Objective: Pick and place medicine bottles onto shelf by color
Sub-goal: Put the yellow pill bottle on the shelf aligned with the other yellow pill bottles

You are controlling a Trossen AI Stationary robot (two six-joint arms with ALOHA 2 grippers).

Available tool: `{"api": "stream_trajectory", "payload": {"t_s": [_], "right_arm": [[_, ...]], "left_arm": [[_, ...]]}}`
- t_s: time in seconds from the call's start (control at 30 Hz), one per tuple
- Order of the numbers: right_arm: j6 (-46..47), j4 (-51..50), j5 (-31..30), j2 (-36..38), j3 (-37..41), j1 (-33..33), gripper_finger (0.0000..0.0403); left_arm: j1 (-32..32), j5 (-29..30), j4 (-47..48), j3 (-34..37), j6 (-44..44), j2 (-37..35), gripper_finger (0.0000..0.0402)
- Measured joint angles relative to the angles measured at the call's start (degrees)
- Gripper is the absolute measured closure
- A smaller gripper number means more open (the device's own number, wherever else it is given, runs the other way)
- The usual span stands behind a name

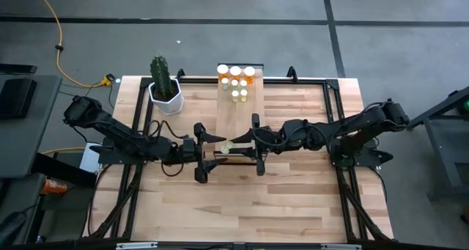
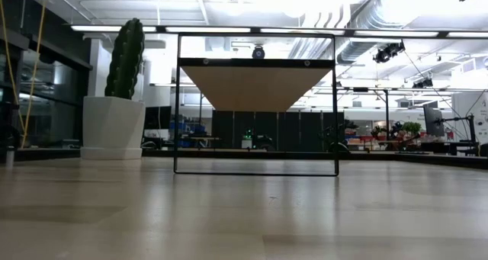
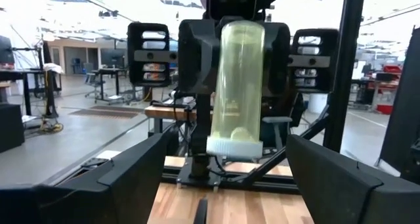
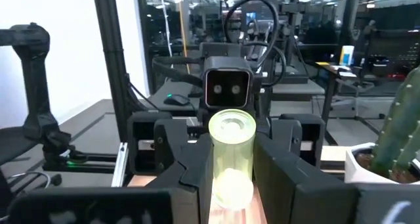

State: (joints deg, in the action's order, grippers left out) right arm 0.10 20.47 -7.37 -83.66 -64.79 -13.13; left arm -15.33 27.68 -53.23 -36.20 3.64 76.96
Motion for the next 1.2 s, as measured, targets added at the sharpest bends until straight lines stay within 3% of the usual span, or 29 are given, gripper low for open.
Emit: {"api": "stream_trajectory", "payload": {"t_s": [0.33,0.9,1.2], "right_arm": [[0.0,-0.04,1.61,0.0,0.0,-0.02,0.032],[-0.09,-0.09,1.24,0.0,0.0,0.0,0.032],[0.02,-0.11,1.33,0.0,0.0,0.0,0.032]], "left_arm": [[1.7,-2.42,0.02,-1.04,-1.35,1.29,0.0119],[2.16,-3.86,0.07,-1.04,-2.6,1.29,0.0285],[2.16,-3.72,0.09,-1.04,-2.99,1.29,0.0287]]}}
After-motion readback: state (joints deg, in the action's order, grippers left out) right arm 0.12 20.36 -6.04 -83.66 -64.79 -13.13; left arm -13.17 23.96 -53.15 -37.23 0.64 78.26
